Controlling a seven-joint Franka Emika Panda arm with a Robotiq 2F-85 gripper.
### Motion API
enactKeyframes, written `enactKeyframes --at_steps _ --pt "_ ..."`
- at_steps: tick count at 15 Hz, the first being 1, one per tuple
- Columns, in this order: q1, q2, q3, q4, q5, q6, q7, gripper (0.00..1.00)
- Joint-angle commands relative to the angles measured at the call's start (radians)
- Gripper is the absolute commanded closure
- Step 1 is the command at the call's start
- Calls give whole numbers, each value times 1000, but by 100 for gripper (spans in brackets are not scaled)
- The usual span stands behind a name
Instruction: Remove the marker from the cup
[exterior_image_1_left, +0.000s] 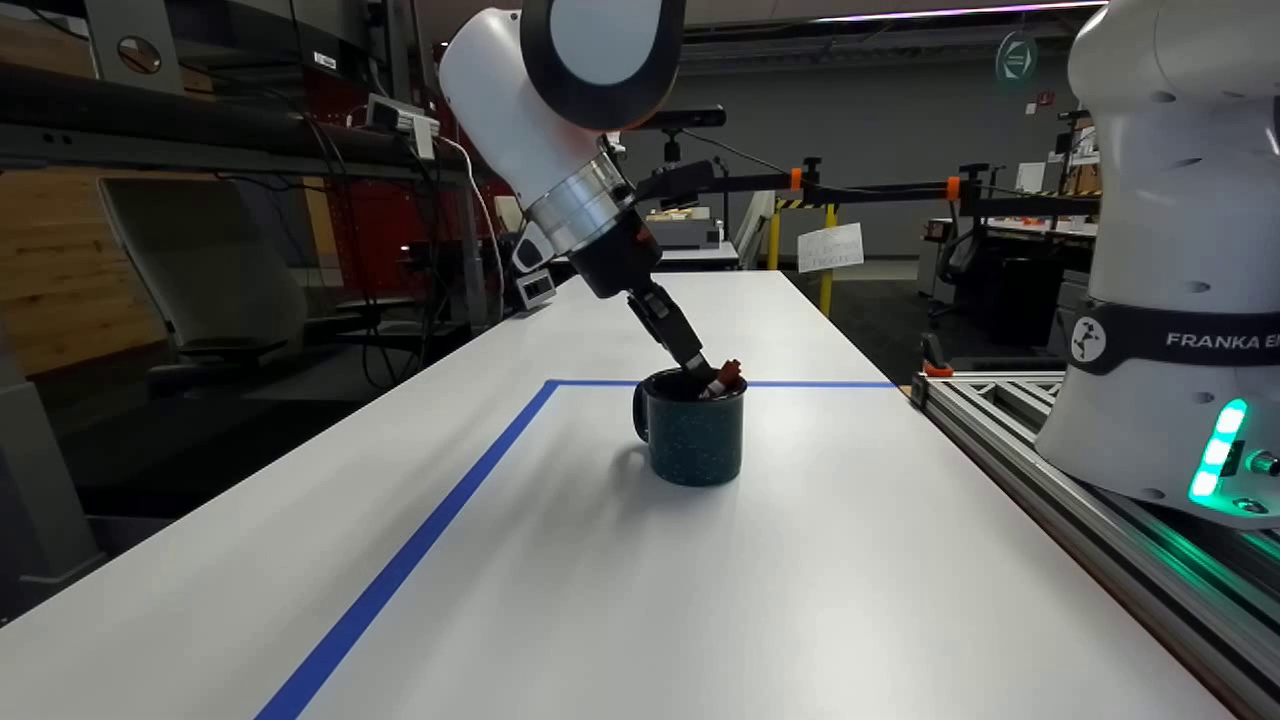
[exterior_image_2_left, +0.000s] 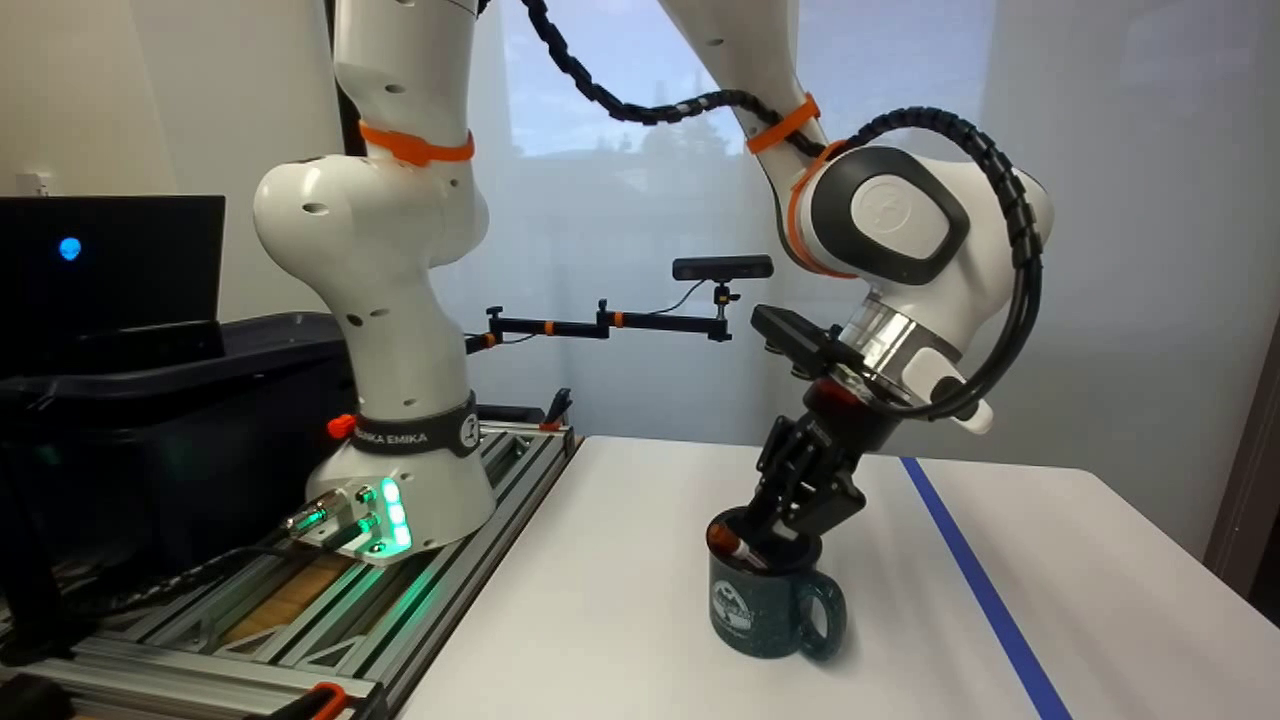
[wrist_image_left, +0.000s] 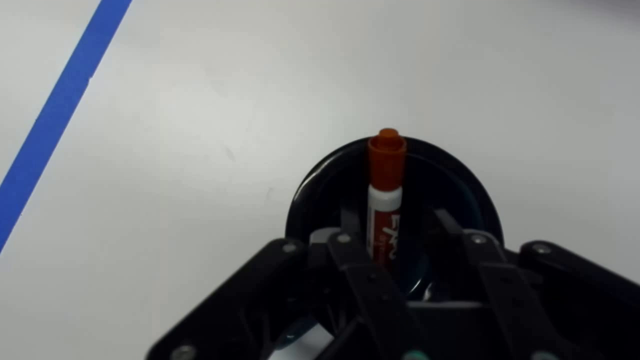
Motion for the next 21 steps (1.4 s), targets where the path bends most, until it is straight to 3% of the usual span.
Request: enactKeyframes --at_steps 1,6,12,14,16,21 --pt "-4 35 14 29 -6 2 -14 57" --pt "-2 68 27 39 -5 -1 -20 66" --pt "-14 81 20 28 -5 3 -13 61" --pt "-17 79 16 23 -6 4 -12 87" --pt "-17 60 16 15 -9 2 -7 100" --pt "-1 -74 33 -26 3 -51 3 95"
